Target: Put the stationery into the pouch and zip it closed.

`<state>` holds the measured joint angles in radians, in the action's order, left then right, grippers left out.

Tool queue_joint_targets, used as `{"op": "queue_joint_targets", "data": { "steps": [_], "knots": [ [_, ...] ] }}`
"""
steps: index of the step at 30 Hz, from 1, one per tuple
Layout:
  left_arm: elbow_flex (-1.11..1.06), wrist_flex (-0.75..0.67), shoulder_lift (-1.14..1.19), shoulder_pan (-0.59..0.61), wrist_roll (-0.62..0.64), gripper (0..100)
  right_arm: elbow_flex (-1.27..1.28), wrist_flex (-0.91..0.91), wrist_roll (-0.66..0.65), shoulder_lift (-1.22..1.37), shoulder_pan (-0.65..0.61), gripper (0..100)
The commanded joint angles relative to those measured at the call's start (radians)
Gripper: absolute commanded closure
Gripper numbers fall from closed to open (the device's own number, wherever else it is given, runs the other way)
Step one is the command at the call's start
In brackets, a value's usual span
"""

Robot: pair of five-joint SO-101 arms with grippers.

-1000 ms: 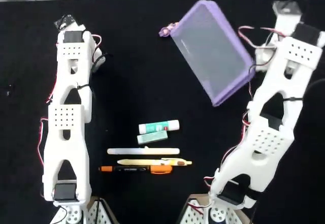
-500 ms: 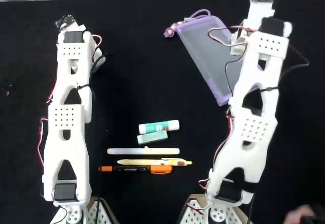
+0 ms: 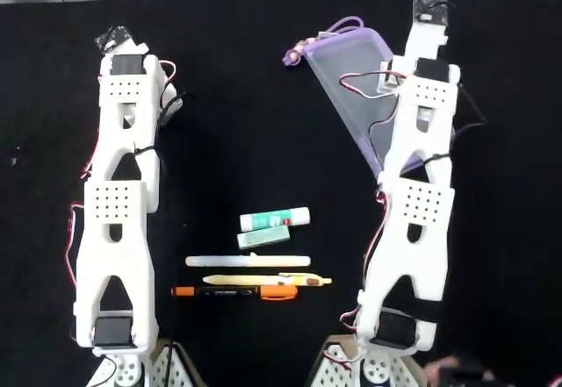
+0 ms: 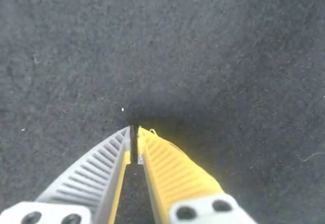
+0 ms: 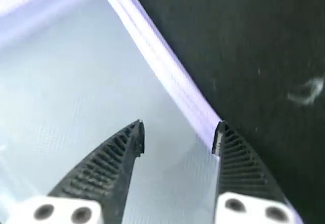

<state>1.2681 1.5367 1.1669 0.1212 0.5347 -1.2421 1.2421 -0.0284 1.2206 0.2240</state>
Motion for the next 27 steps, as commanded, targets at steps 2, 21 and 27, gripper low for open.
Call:
{"op": "queue_joint_targets", "data": {
  "steps": [2,21,27],
  "knots": [
    [0.047,-0.021,-0.008,-0.005,-0.009,97,-0.070,0.244,-0.153,0.008,-0.031,77.0],
    [0.047,-0.021,-0.008,-0.002,-0.009,97,-0.337,0.273,-0.488,-0.102,0.074,89.2],
    [0.047,-0.021,-0.008,-0.004,-0.009,97,-0.202,0.002,-0.493,-0.002,0.123,89.3]
  ]
}}
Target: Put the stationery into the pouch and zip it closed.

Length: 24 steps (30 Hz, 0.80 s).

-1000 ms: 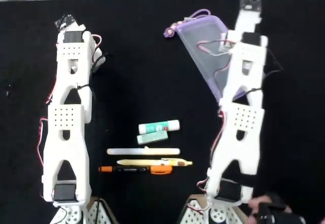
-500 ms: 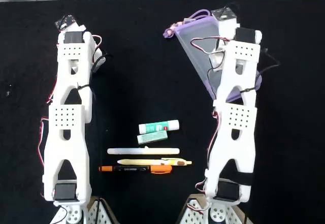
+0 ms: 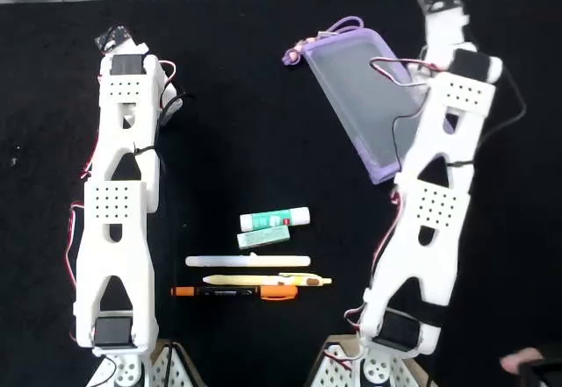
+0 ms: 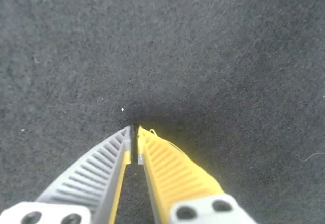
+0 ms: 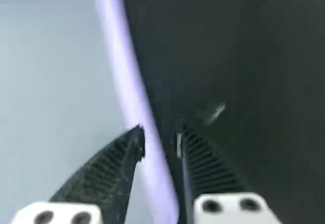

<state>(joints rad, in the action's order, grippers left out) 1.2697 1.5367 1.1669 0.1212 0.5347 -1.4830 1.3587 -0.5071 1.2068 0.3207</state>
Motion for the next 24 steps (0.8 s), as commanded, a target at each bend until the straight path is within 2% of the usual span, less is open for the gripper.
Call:
{"op": "queue_joint_targets", "data": {
  "steps": [1,8,11,17,21,24],
  "knots": [
    [0.045,-0.021,-0.008,-0.004,-0.009,97,0.062,-0.146,-0.014,0.027,0.028,89.3],
    [0.045,-0.021,-0.006,-0.005,-0.009,97,0.107,-0.164,-0.021,0.096,0.032,89.3],
    [0.045,-0.021,-0.006,-0.005,-0.009,97,0.102,-0.041,-0.114,0.104,0.018,89.4],
    [0.045,-0.021,-0.006,-0.008,-0.009,97,0.012,0.397,-0.342,0.090,-0.080,89.5],
    [0.045,-0.021,-0.006,-0.005,-0.009,97,-0.013,0.410,-0.301,0.058,-0.109,89.6],
    [0.045,-0.021,-0.006,-0.004,-0.009,97,-0.022,0.408,-0.327,0.022,-0.110,89.4]
  ]
}}
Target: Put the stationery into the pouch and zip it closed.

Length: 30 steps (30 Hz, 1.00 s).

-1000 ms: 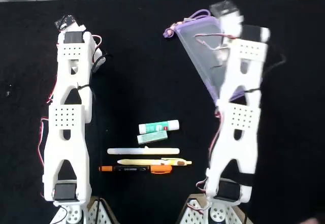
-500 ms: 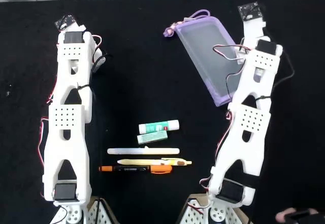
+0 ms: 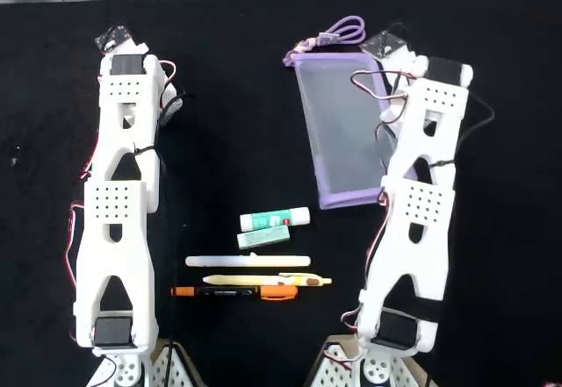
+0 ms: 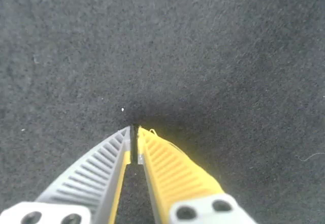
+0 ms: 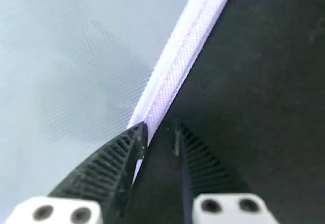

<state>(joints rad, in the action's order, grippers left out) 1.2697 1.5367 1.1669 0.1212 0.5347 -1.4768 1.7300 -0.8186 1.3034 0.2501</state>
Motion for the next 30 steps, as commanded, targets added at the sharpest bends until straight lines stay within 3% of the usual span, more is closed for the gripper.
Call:
{"op": "queue_joint_targets", "data": {
  "steps": [1,5,8,17,23,26,30],
  "knots": [
    [0.045,-0.021,-0.006,-0.004,-0.009,97,-0.035,0.034,-0.020,-0.090,-0.038,89.4],
    [0.039,-0.041,-0.006,-0.008,-0.009,97,-0.142,0.018,0.005,-0.137,-0.043,89.3],
    [0.038,-0.055,-0.006,-0.004,-0.009,97,-0.196,-0.097,0.101,-0.143,-0.071,89.4],
    [0.038,-0.054,-0.006,-0.002,-0.009,97,-0.048,-0.783,0.368,-0.058,-0.181,89.4],
    [0.036,-0.055,-0.005,-0.002,-0.009,97,0.088,-1.192,0.385,0.077,-0.241,89.6],
    [0.036,-0.055,-0.005,-0.002,-0.009,97,0.033,-1.165,0.385,0.090,-0.238,89.6],
    [0.036,-0.055,-0.005,-0.002,-0.009,97,-0.005,-0.970,0.384,0.084,-0.227,89.6]
  ]
}}
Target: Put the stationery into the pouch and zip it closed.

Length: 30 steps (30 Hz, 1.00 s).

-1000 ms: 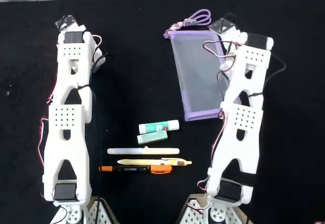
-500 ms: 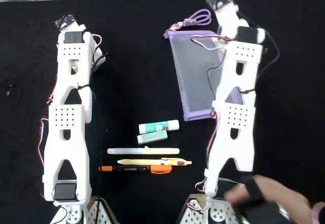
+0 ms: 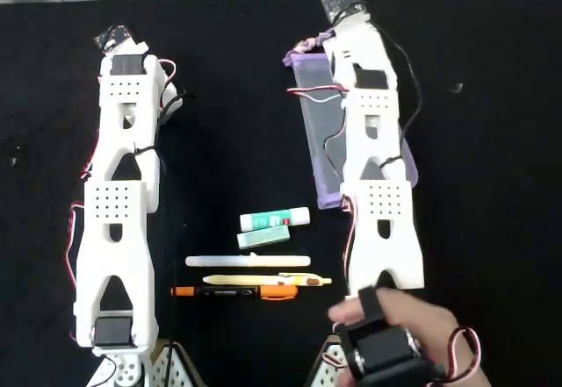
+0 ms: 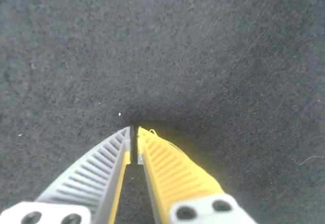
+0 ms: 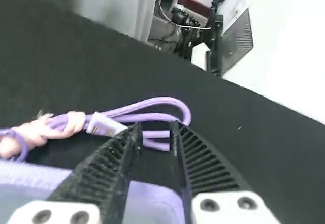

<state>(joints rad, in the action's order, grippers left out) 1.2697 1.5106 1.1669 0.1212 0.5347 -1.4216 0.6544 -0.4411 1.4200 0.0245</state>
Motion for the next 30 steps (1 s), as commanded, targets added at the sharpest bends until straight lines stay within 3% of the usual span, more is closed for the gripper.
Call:
{"op": "queue_joint_targets", "data": {
  "steps": [1,5,16,23,30],
  "knots": [
    [0.036,-0.029,-0.005,-0.002,-0.009,97,-0.071,0.166,0.006,-0.041,-0.002,89.6],
    [0.036,-0.029,-0.005,-0.002,-0.009,97,-0.116,0.437,-0.002,-0.082,-0.005,89.6],
    [0.036,-0.028,-0.005,-0.002,-0.009,97,-0.189,1.114,-0.245,-0.136,0.009,89.6],
    [0.036,-0.029,-0.005,-0.002,-0.009,97,-0.251,1.106,-0.253,-0.246,0.109,89.3],
    [0.036,-0.029,-0.005,-0.002,-0.009,97,-0.249,1.106,-0.245,-0.400,-0.052,89.3]
  ]
}}
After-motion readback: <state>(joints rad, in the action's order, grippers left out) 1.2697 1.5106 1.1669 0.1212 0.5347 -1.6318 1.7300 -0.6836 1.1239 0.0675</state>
